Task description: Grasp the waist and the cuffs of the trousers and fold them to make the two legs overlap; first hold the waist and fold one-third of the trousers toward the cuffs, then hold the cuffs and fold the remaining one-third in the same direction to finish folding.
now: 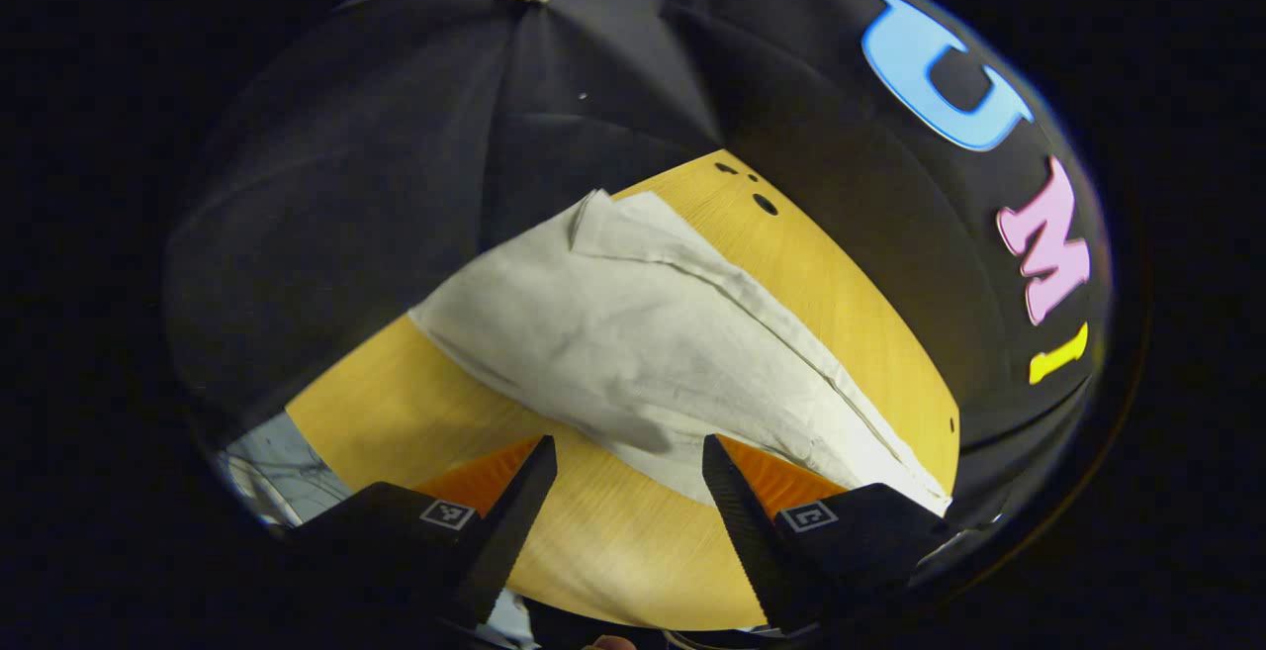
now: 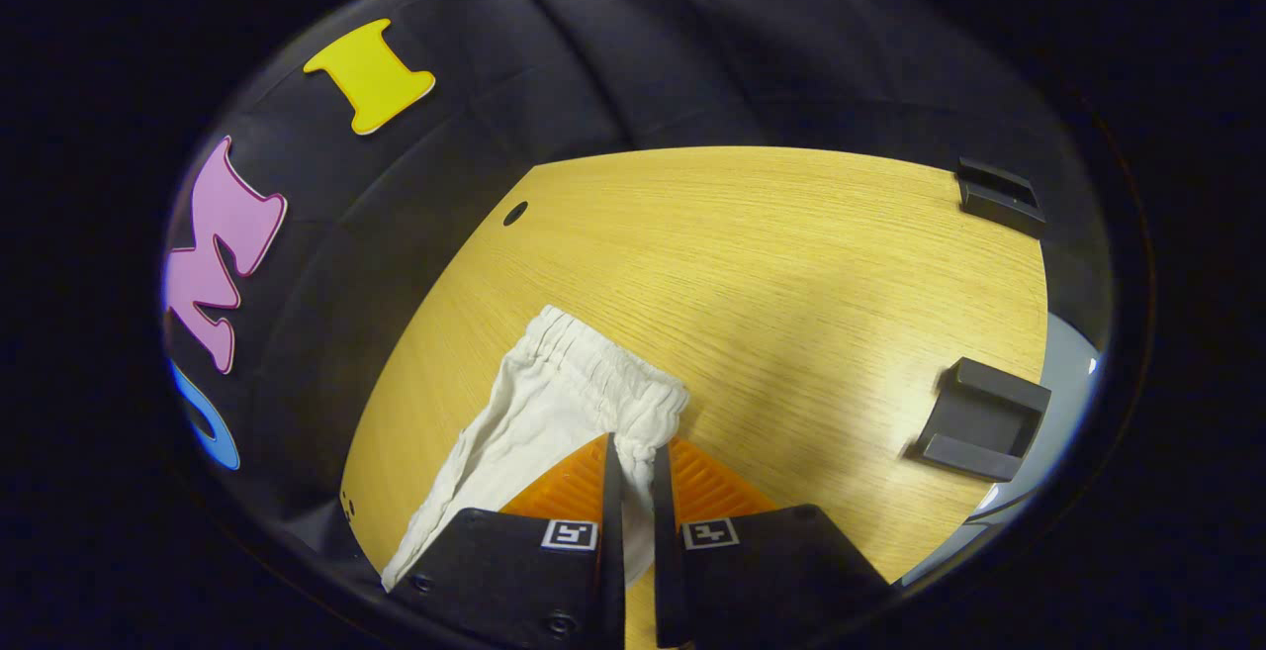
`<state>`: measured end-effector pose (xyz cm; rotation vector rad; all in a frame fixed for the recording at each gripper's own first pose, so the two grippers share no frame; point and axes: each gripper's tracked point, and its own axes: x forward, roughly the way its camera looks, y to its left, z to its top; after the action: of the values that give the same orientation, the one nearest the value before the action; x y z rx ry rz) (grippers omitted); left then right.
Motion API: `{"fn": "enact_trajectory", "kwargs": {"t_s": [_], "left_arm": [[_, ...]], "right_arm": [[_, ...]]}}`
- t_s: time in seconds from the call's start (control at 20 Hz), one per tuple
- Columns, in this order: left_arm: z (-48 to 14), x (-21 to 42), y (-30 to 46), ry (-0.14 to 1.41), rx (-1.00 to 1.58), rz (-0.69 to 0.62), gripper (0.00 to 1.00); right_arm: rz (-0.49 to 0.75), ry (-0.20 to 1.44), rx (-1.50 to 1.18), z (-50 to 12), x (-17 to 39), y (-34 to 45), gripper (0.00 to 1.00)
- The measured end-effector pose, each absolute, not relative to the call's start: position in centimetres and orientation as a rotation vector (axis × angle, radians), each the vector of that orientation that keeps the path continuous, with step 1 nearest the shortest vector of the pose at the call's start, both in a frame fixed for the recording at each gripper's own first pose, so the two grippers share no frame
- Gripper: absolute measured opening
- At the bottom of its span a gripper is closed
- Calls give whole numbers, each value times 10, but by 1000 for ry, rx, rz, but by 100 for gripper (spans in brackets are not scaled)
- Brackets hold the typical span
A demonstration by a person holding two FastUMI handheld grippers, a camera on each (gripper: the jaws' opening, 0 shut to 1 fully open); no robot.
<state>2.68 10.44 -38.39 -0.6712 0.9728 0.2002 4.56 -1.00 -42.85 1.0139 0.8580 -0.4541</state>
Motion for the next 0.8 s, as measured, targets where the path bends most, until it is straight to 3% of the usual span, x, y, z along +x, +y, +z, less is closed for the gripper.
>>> {"fn": "enact_trajectory", "kwargs": {"t_s": [0.25, 0.6, 0.7, 0.75, 0.8], "left_arm": [[-388, 46, 116, 922, -851, 256, 95], [-397, 93, 115, 901, -847, 232, 93], [-405, 102, 116, 921, -819, 240, 87], [-408, 107, 116, 931, -810, 241, 74], [-407, 108, 117, 936, -807, 249, 70]], "right_arm": [[-413, 837, 980, -417, 45, -12, 16], [-359, 808, 921, -394, 49, -11, 16], [-341, 801, 896, -387, 49, -10, 16], [-334, 796, 891, -384, 49, -9, 16], [-331, 793, 888, -385, 49, -10, 16]]}}
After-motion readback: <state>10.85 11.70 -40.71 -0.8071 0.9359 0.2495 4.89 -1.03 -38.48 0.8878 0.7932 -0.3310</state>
